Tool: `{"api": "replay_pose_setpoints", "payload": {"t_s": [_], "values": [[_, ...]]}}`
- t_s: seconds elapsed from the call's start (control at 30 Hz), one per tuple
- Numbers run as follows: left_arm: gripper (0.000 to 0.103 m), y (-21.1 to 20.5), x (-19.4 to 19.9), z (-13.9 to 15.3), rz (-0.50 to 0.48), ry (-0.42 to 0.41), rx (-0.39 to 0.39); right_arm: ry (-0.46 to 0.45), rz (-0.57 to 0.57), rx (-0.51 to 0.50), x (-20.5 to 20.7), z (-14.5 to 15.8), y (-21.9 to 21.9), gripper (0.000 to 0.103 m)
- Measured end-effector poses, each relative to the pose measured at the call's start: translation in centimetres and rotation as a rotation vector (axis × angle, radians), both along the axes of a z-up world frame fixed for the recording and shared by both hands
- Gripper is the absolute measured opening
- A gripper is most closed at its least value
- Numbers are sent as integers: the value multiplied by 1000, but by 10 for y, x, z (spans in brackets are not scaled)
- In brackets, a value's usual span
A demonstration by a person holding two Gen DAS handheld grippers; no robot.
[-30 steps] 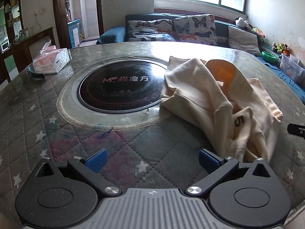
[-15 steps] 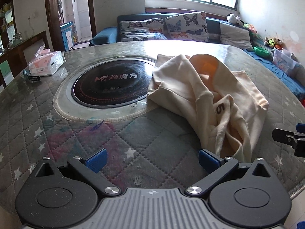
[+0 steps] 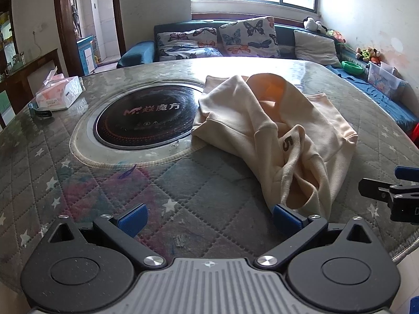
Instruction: Fold clothes
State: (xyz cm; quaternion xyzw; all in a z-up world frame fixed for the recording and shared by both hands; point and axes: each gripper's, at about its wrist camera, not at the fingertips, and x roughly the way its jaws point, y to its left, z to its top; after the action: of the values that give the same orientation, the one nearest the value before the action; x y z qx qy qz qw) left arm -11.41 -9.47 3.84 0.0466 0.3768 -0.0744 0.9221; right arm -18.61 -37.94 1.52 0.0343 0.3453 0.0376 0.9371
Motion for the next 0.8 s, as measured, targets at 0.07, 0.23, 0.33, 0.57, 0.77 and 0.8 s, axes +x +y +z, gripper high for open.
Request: {"api": "replay_pose_setpoints", "payload": {"t_s": [0.07, 0.23, 0.33, 0.57, 0.77, 0.8], "values": [[103, 0, 0, 0, -1, 1, 3, 0, 2, -1, 1, 0, 1, 99], [103, -2, 0, -1, -9, 5, 8, 2, 6, 0, 2, 0, 2, 99], [103, -3, 0, -1, -14, 7, 9, 7, 11, 0, 2, 0, 3, 99], [103, -8, 0, -2, -32, 7, 17, 9, 21, -4, 4, 0, 6, 100], [103, -10, 1, -2, -43, 12, 19, 17, 24, -4, 6, -1, 7, 100], [103, -10, 2, -3, -44, 12, 18, 17, 25, -4, 6, -1, 7, 100]]}}
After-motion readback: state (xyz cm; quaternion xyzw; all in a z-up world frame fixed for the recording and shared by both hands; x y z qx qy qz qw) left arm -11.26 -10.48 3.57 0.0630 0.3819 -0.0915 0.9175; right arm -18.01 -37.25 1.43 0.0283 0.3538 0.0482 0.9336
